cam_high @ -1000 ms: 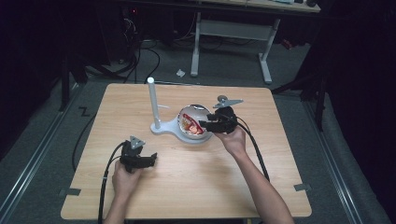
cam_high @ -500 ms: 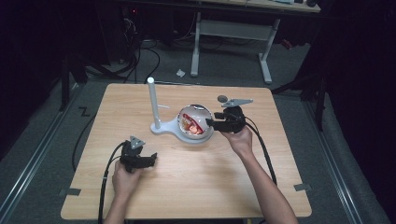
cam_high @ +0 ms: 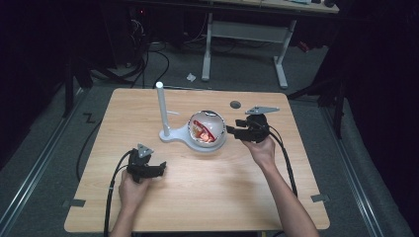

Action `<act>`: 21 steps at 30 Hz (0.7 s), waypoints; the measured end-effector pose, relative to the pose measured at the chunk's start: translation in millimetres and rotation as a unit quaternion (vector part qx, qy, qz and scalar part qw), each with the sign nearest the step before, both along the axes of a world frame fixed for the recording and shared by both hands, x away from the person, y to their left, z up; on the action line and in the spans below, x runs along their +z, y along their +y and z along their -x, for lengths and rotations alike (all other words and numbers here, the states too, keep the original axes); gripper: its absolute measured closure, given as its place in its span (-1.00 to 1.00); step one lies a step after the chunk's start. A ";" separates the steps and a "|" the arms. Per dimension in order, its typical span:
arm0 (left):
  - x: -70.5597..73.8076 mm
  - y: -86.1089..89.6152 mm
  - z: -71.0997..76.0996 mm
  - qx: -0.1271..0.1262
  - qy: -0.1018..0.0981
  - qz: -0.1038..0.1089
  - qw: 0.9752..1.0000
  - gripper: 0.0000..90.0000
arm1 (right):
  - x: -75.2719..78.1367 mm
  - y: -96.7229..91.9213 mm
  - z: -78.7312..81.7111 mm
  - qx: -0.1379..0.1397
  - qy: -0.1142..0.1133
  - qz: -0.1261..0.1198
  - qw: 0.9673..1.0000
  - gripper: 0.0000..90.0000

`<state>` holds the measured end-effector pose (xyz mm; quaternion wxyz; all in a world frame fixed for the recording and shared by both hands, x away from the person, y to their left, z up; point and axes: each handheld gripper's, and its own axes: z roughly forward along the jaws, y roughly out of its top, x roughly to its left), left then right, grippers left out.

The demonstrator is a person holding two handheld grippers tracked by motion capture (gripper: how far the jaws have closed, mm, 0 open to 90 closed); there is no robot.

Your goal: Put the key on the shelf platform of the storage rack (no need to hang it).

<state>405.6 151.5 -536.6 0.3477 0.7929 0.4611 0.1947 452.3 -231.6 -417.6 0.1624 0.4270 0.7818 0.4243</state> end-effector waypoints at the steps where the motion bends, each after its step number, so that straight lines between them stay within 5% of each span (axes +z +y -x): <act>1: 0.0 0.0 0.0 0.000 0.000 0.000 1.000 -0.60 | 1.1 -2.2 1.2 -0.001 -0.003 0.000 1.000 0.05; 21: 0.0 0.0 0.0 0.000 0.000 0.000 1.000 -0.61 | 3.5 -33.8 19.9 -0.027 -0.006 -0.013 1.000 0.05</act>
